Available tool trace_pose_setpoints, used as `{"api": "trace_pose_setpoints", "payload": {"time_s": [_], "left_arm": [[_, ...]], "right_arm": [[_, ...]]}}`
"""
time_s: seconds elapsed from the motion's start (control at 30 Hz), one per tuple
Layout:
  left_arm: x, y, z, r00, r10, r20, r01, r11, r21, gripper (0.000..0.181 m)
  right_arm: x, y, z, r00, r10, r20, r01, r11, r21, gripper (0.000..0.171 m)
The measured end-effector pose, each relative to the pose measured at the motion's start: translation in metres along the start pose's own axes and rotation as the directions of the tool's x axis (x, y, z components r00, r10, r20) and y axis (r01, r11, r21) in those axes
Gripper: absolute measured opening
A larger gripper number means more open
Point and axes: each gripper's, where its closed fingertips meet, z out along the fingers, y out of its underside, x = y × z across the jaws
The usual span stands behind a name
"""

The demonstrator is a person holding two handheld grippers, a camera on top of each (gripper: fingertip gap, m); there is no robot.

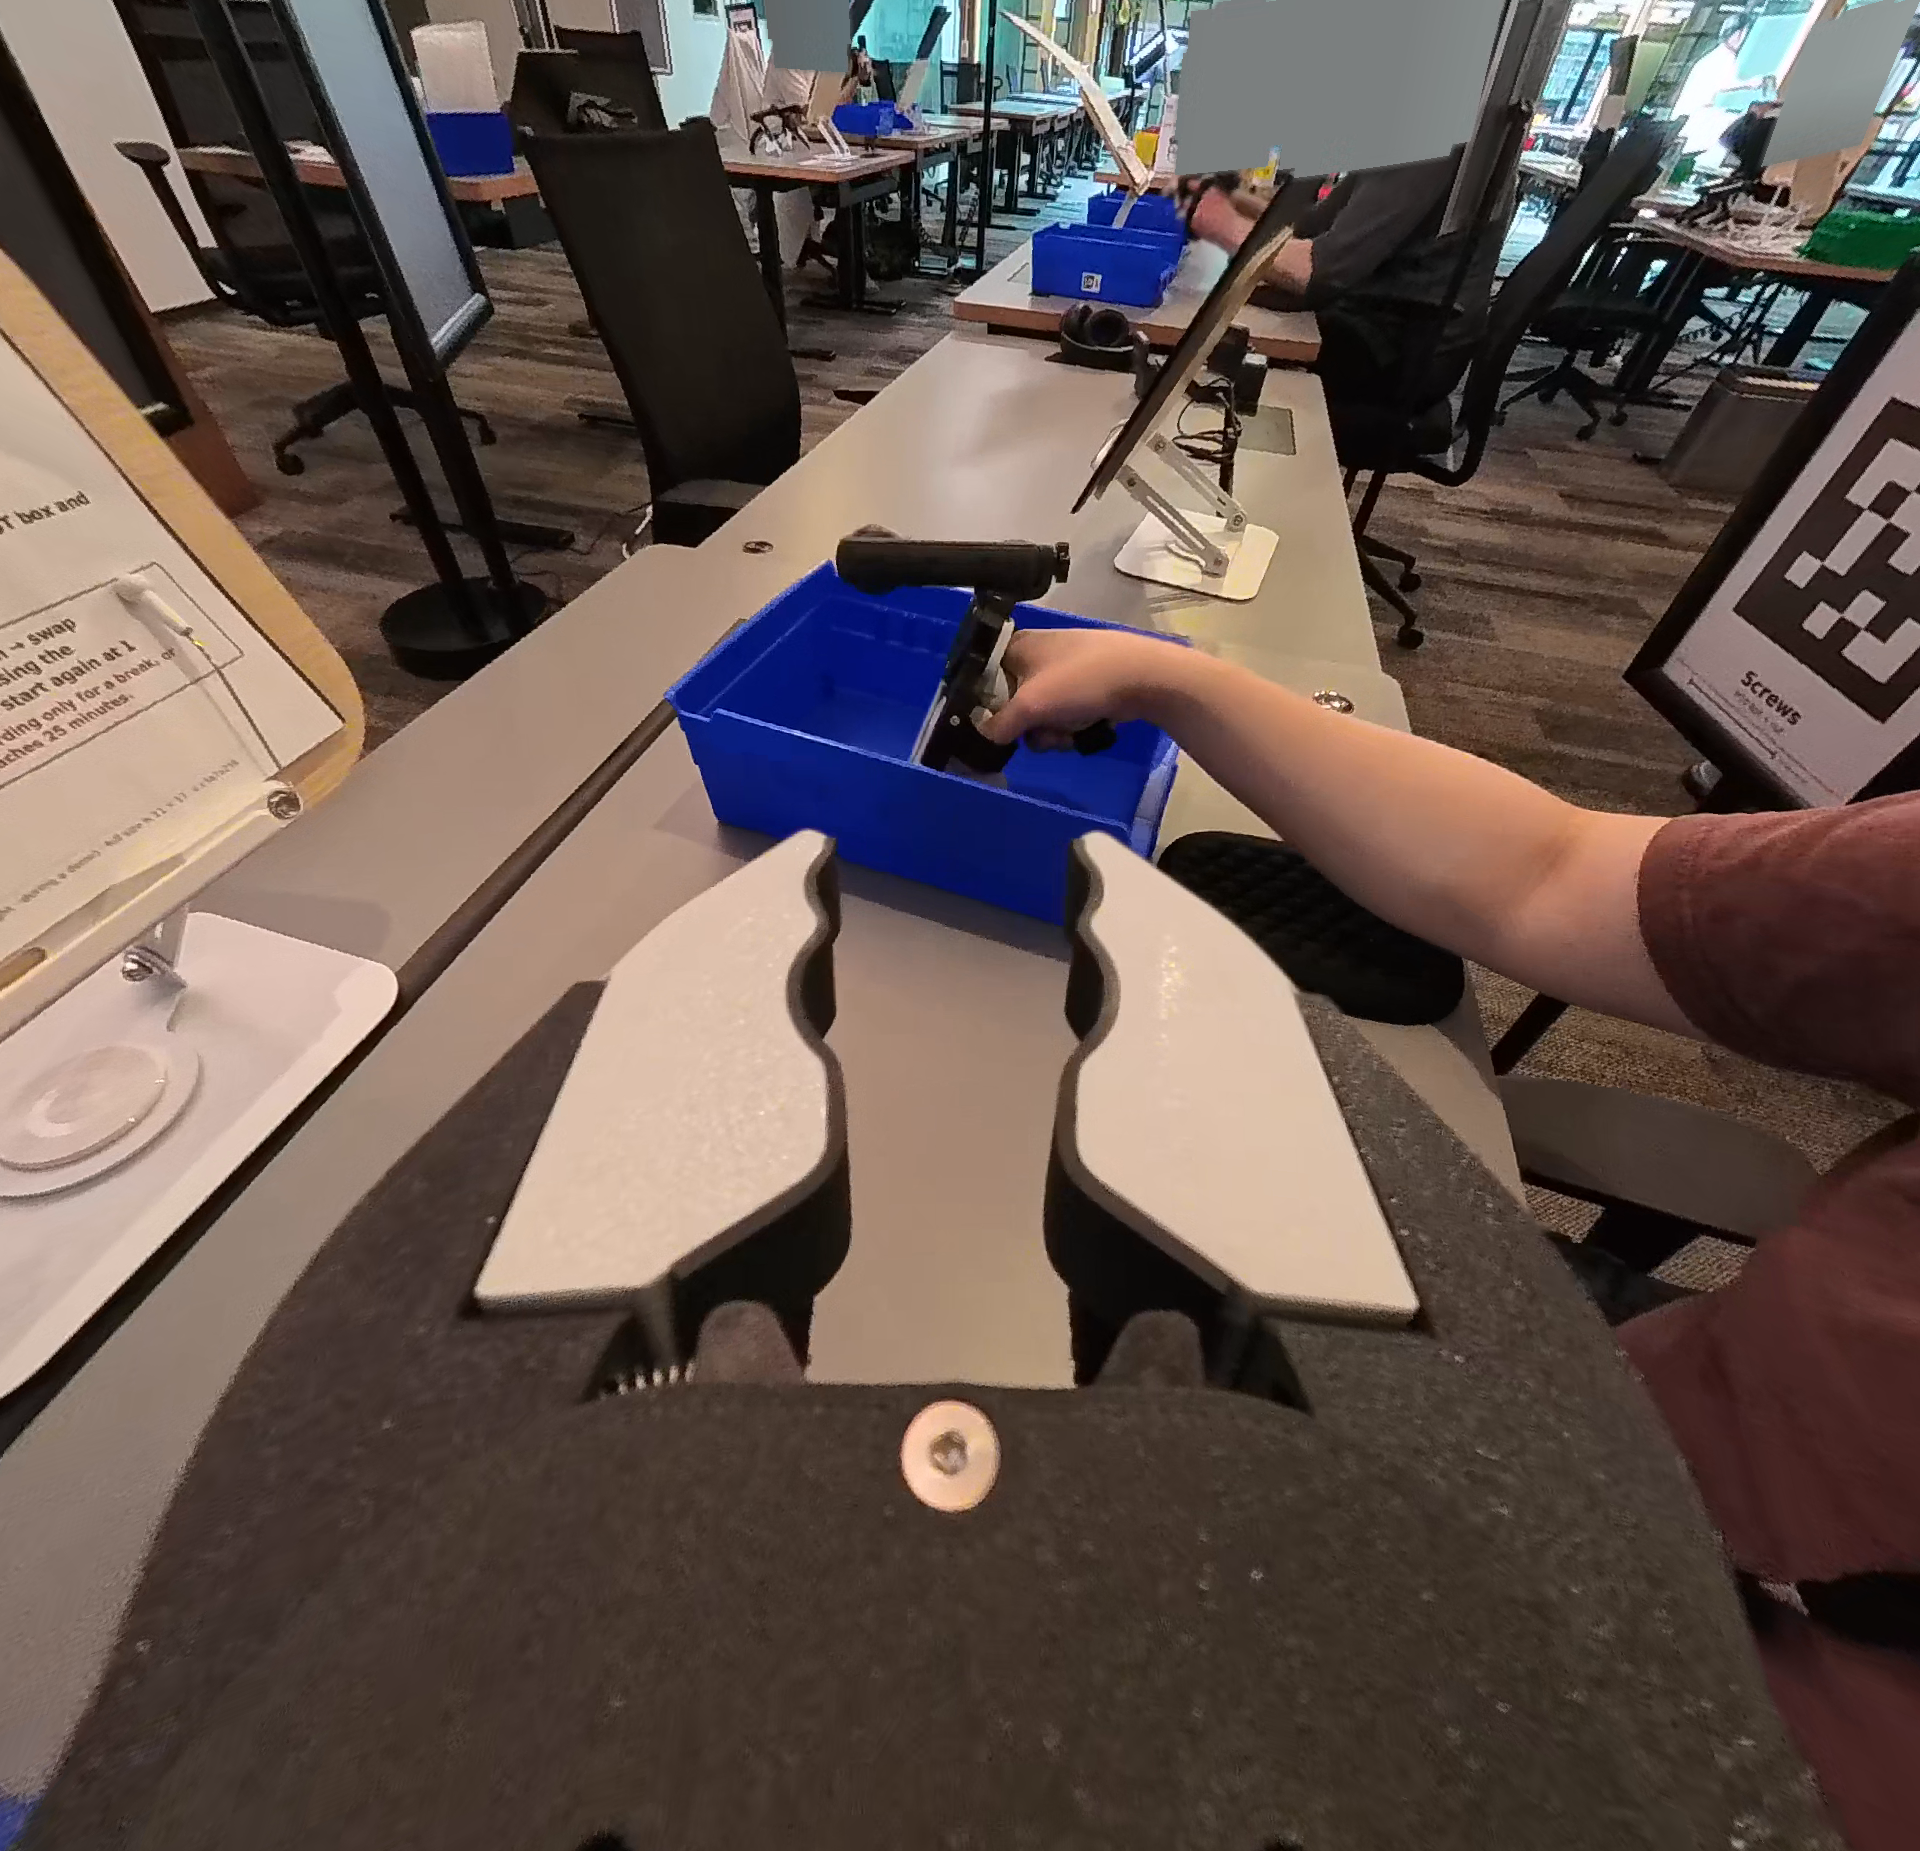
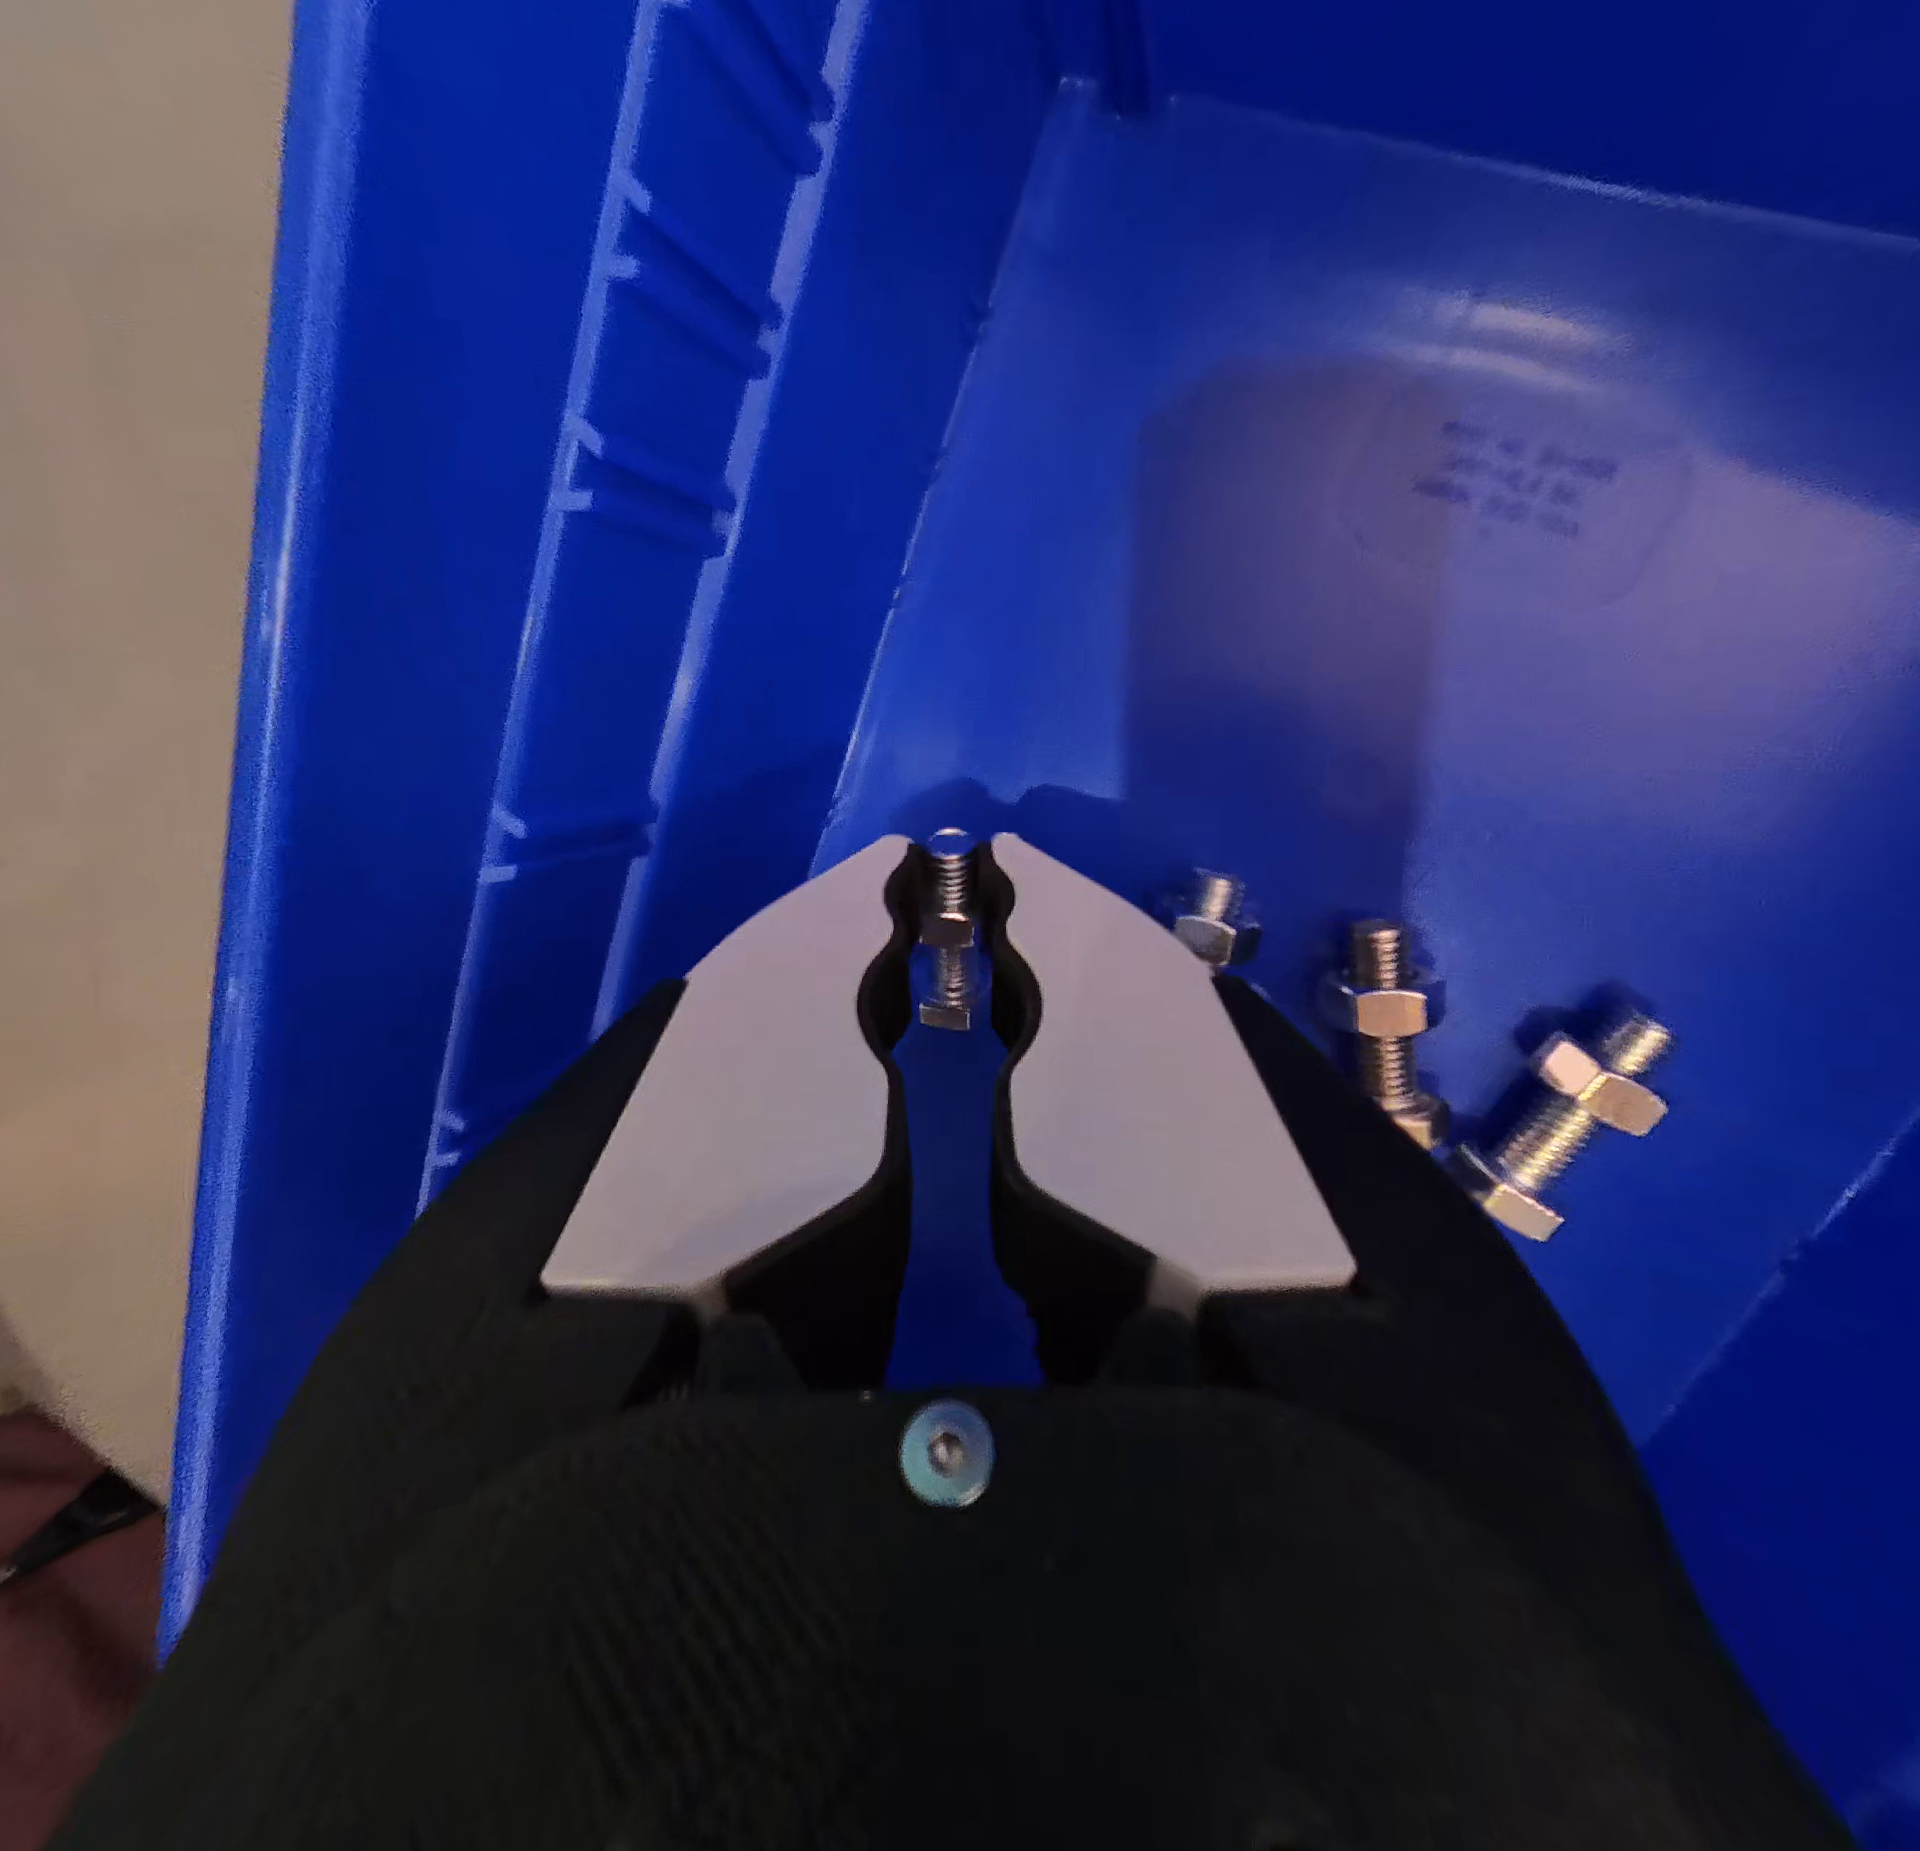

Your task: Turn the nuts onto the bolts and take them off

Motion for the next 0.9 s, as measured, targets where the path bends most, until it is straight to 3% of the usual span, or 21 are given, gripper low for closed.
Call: {"api": "trace_pose_setpoints", "payload": {"time_s": [0.1, 0.2, 0.27, 0.4, 0.5, 0.63, 0.73, 0.8, 0.9], "left_arm": [[-0.002, 0.0, -0.001, 1.0, -0.007, 0.002, 0.007, 1.0, 0.001, 0.041], [-0.003, -0.001, -0.004, 1.0, -0.02, -0.001, 0.02, 1.0, 0.012, 0.042], [-0.001, -0.004, -0.009, 1.0, -0.023, -0.008, 0.023, 0.999, 0.022, 0.042], [-0.003, -0.014, -0.039, 0.997, 0.009, 0.073, -0.013, 0.999, 0.049, 0.043], [-0.008, -0.017, -0.077, 0.984, 0.005, 0.181, -0.011, 0.999, 0.035, 0.047], [-0.023, 0.005, -0.132, 0.947, -0.136, 0.29, 0.142, 0.99, -0.001, 0.049], [-0.056, 0.043, -0.193, 0.822, -0.196, 0.534, 0.249, 0.968, -0.029, 0.052], [-0.078, 0.072, -0.242, 0.675, -0.216, 0.706, 0.317, 0.948, -0.013, 0.056], [-0.094, 0.122, -0.299, 0.464, -0.236, 0.854, 0.453, 0.891, 0.0, 0.064]], "right_arm": [[0.008, -0.006, -0.004, 0.998, -0.01, -0.067, 0.012, 1.0, 0.026, 0.021], [-0.003, -0.011, -0.025, 0.998, -0.043, -0.037, 0.047, 0.992, 0.117, 0.03], [-0.011, -0.02, -0.058, 0.993, -0.107, -0.049, 0.116, 0.96, 0.254, 0.029], [0.016, -0.025, -0.153, 0.936, -0.113, -0.334, 0.272, 0.834, 0.48, 0.034], [0.063, 0.004, -0.187, 0.901, -0.008, -0.433, 0.204, 0.889, 0.409, 0.054], [0.095, 0.048, -0.164, 0.954, 0.062, -0.292, 0.002, 0.976, 0.217, 0.058], [0.101, 0.06, -0.144, 0.964, 0.095, -0.248, -0.058, 0.987, 0.153, 0.057], [0.106, 0.065, -0.132, 0.956, 0.096, -0.279, -0.075, 0.994, 0.085, 0.056], [0.114, 0.072, -0.117, 0.941, 0.106, -0.322, -0.122, 0.992, -0.033, 0.052]]}}
